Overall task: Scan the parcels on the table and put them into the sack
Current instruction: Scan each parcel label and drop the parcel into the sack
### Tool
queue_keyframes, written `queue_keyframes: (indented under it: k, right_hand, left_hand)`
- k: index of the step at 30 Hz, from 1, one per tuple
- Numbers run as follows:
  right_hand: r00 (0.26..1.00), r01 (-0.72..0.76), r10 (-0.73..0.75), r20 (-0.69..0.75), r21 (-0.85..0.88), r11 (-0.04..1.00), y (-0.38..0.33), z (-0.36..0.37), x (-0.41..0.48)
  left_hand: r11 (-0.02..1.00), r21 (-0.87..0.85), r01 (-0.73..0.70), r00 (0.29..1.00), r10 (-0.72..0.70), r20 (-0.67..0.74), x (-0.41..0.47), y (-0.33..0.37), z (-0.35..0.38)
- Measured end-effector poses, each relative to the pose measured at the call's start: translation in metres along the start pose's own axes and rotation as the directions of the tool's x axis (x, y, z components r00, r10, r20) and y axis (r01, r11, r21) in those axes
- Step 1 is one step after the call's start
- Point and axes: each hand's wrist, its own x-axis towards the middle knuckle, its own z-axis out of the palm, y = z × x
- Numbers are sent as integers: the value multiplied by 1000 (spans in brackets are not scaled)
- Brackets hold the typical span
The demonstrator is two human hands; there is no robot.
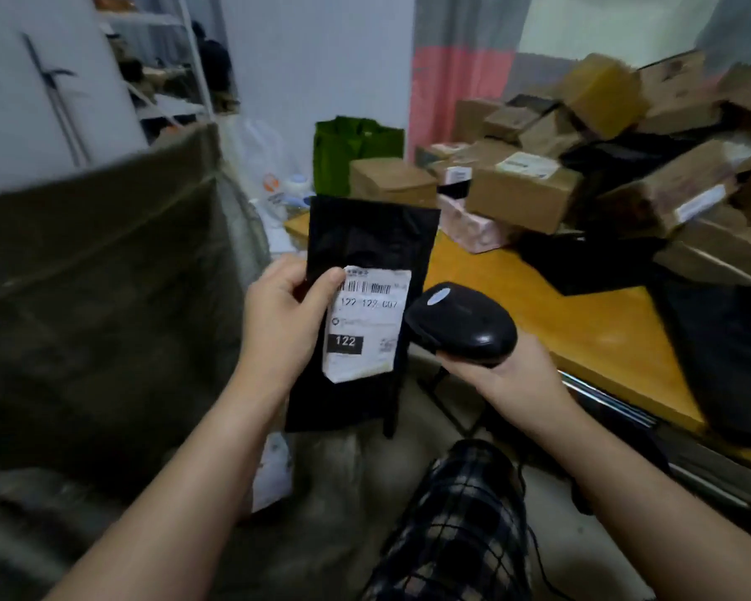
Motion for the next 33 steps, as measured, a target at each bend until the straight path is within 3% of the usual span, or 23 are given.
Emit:
queue_keyframes:
  k: [3,6,10,15,21,23,25,28,30,33]
  right_hand:
    - [990,2,-4,143,15,1000,7,57,14]
    - [966,-56,60,252,-21,998,17,108,19]
    - [962,10,5,272,-53,999,24,150,16]
    - [959,53,0,283,-180,982,41,172,23]
    - [960,2,56,274,-208,978,61,183,42]
    - [962,-36,93,256,-218,975,67,186,47]
    - [956,-68,134,263,-246,967,76,187,51]
    - [952,-98,172,252,-283,954,88,184,53]
    - [949,-129,198,245,-271,954,92,179,56]
    - [958,-155,196,210,-196,968,84,163,60]
  left_hand:
    - [985,154,80,997,-80,-6,-17,-38,-38]
    - [960,181,213,977,-203,-69,-35,-72,-70]
    - [929,228,292,949,-251,-192,-50,-113,-107]
    - [862,331,384,922,-341,-182,-38,-163,-113]
    - [858,437,270,962,-224,-155,-7,-202,-89]
    - [823,504,263,964,-244,-104,-10,-217,-75]
    - [742,590,319,916,-401,9,-19,-235,-62]
    - [642,599,478,752,-652,97,-27,-243,-51]
    - [663,565,490,767,-636,81,-27,-235,-45]
    - [735,552,393,851,-518,84,-23,-208,-33]
